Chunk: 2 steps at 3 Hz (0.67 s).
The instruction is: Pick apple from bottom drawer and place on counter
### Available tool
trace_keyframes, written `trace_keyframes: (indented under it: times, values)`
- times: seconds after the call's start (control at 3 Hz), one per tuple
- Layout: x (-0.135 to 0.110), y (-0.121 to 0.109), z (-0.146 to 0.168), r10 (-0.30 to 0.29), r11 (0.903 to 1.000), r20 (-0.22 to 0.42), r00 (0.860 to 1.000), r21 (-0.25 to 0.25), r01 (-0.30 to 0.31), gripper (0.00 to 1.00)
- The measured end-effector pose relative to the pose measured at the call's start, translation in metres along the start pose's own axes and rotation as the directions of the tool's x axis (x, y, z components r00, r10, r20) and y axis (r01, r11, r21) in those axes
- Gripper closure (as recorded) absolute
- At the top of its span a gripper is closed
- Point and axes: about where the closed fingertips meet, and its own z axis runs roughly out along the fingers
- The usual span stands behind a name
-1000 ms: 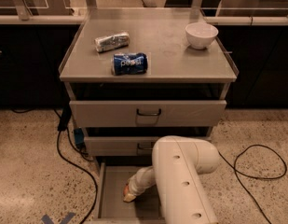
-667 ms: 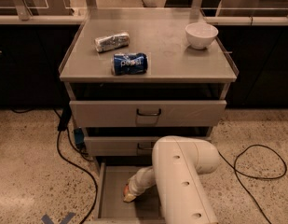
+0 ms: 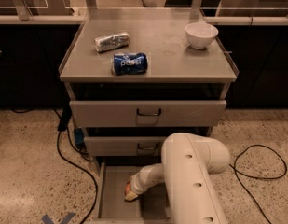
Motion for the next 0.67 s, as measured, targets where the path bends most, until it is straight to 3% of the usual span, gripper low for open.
trace_keyframes:
  times: [0.33,0.67]
  values:
    - [-0.009,-0.001,-0.044,-0.001,0.9995,0.016,1.0,0.032,0.0,1.0]
    - [-0.022,0.013,-0.107,-0.007,0.9969,0.014,1.0,0.079,0.006,1.0]
